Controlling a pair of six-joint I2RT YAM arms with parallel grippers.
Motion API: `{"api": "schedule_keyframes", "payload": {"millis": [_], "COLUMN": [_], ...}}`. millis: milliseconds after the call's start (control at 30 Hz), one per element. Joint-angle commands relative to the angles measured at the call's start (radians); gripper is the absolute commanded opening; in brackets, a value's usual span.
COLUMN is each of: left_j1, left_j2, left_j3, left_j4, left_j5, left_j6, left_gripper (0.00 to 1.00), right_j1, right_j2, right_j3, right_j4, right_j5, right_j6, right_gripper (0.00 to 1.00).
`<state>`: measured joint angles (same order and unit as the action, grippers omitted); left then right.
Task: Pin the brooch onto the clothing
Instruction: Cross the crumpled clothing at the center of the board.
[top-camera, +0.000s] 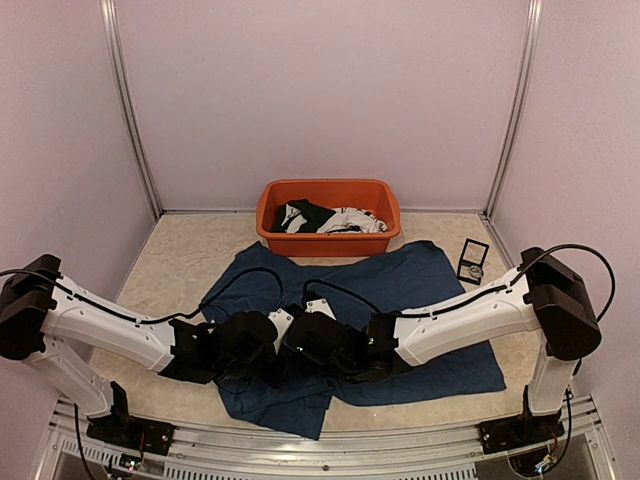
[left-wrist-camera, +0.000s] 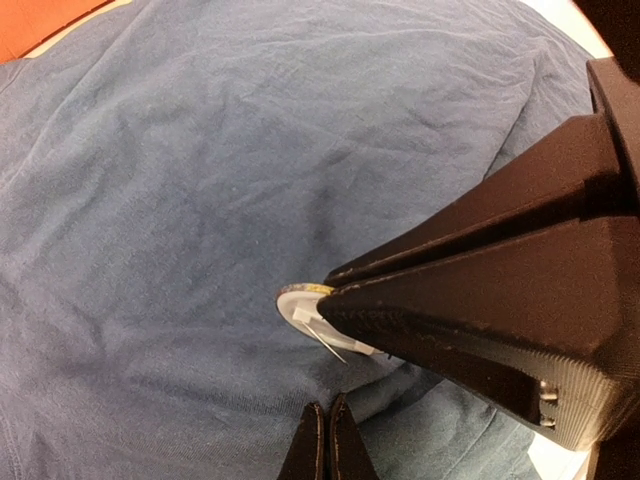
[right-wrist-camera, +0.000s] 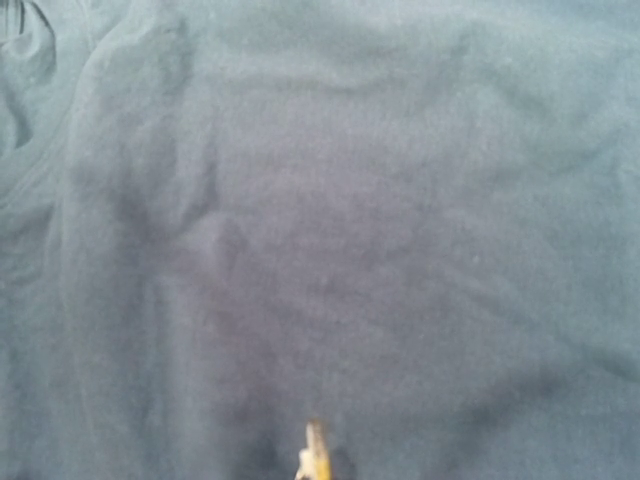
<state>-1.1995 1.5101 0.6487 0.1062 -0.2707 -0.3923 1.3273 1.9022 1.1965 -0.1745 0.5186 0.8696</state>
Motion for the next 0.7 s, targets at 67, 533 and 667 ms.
{"api": "schedule_keyframes", "payload": {"millis": [67, 533, 667], "left_j1": [-0.008, -0.008, -0.007], "left_j2": [-0.004, 0.005, 0.005], "left_j3": [-0.012, -0.012, -0.011], "left_j4": [0.027, 0.032, 0.03], "left_j5": [-0.028, -0.055, -0.062], "left_j6": [0.007, -0.001, -0.003], "left_gripper": [0.0, 0.0, 0.0], "right_j1": [0.01, 0.034, 0.039], "right_j2": [0.02, 0.015, 0.007], "right_j3": [0.026, 0.005, 0.0], "right_j4": [0.026, 0.077, 0.084], "right_j5": [-0.024, -0.086, -0.105], "right_j6": [-0.042, -0.119, -0.146], "right_gripper": [0.0, 0.0, 0.0]}}
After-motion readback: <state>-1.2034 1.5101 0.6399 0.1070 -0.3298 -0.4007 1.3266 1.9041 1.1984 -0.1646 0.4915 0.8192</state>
